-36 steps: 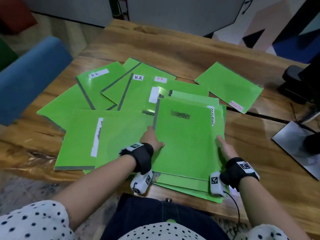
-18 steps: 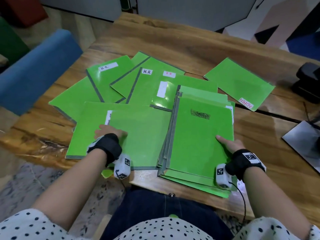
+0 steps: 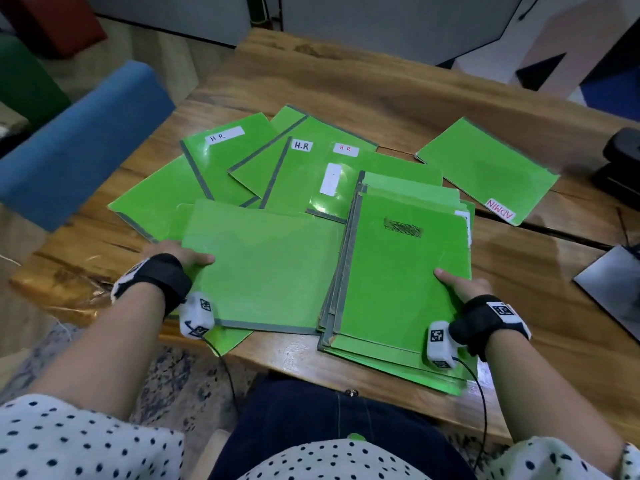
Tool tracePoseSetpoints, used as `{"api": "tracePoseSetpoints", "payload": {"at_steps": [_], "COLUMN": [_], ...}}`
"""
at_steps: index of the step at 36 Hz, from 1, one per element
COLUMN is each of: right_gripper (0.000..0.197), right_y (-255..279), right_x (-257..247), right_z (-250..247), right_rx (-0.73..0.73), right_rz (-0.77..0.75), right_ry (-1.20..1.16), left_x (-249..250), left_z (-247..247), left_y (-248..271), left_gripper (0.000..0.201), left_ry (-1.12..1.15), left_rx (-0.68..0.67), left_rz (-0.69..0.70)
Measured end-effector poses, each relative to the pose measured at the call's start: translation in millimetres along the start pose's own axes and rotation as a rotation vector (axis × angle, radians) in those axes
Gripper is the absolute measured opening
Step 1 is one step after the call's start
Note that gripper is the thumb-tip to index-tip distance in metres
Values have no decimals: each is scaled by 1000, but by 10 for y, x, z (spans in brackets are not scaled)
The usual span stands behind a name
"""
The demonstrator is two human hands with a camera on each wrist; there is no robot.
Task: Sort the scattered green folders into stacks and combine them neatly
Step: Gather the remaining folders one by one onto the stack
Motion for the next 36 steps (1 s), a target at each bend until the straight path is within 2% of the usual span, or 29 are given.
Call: {"api": "tracePoseSetpoints", "payload": {"at_steps": [3, 7, 9, 12, 15, 18, 20, 23, 27, 32, 34, 36], "right_gripper": [90, 93, 95, 95, 93, 94, 95, 95, 95, 95, 97, 97], "right_y": [5, 12, -6, -28, -36, -62, -82, -107, -114, -116, -123, -121], "right_x": [-2, -25, -27, -23, -29, -17, -1, 12, 9, 10, 6, 1], "right_z": [4, 9, 10, 10, 11, 13, 17, 21, 26, 26, 27, 25], "right_rx": [-22, -26, -28, -27, -24, -23, -25, -22, -27, -31, -35, -40], "right_rz": [5, -1, -3, -3, -4, -5, -5, -5, -2, 3, 1, -2], "right_ry": [35, 100, 117, 127, 139, 147, 150, 152, 149, 162, 164, 171], "left_x": [-31, 6, 54, 96, 173, 247, 232, 232, 296, 601, 780, 976], "left_z": [25, -48, -105, -139, -209, -301, -334, -352, -332, -381, -467, -573], "left_y": [-2, 11, 43, -21, -22, 72, 98, 171, 275, 511, 675, 903], "left_gripper": [90, 96, 88, 92, 94, 73, 68, 68, 74, 75, 67, 47], "left_ry": [-58, -195, -251, -161, -183, -167, -160, -130, -34, 165, 94, -13], "left_rx": [-65, 32, 69, 124, 155, 138, 122, 121, 207, 282, 325, 408], "left_rz": [-38, -134, -159, -173, -197, -108, -90, -53, -13, 184, 294, 418]}}
Point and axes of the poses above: each hand's wrist, its own y-axis away from the middle knuckle, its own z-axis out of the palm, x = y × z, the point moved 2 cm from there along -y, towards the middle knuckle, and after that the axes turned 9 degrees about -x, right-handed, at the moved point
